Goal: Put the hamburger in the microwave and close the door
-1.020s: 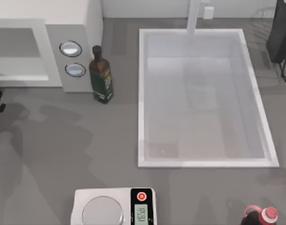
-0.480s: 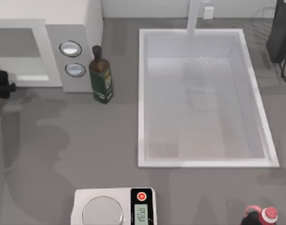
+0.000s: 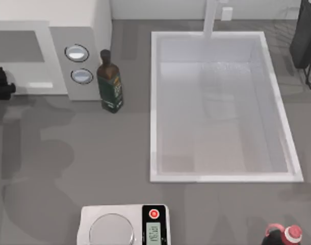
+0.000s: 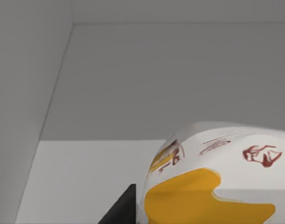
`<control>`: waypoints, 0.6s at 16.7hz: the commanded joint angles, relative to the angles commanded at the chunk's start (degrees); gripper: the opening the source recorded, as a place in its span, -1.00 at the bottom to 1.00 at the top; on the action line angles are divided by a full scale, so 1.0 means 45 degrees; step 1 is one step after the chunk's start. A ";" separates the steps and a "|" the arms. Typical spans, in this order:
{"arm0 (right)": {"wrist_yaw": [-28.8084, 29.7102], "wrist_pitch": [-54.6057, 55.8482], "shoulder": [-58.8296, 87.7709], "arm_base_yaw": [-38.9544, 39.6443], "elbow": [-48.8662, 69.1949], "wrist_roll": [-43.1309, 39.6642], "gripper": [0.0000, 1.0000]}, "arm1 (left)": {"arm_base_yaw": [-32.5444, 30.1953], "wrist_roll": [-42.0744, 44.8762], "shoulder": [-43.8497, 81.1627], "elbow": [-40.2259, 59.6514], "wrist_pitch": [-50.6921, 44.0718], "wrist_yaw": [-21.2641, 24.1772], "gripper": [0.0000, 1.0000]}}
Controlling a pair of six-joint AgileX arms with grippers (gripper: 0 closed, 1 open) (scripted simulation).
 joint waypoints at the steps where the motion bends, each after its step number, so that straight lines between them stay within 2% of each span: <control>1: 0.0000 0.0000 0.0000 0.0000 0.0000 0.0000 1.00 | 0.0000 0.0000 0.0000 0.0000 0.0000 0.0000 -1.00; 6: 0.0000 0.0000 0.0000 0.0000 0.0000 0.0000 1.00 | -0.0124 -0.0025 0.0709 0.0945 -0.0432 -0.0128 -1.00; 10: 0.0000 0.0000 0.0000 0.0000 0.0000 0.0000 1.00 | -0.0383 -0.0139 0.2432 0.3908 -0.1532 -0.0379 -1.00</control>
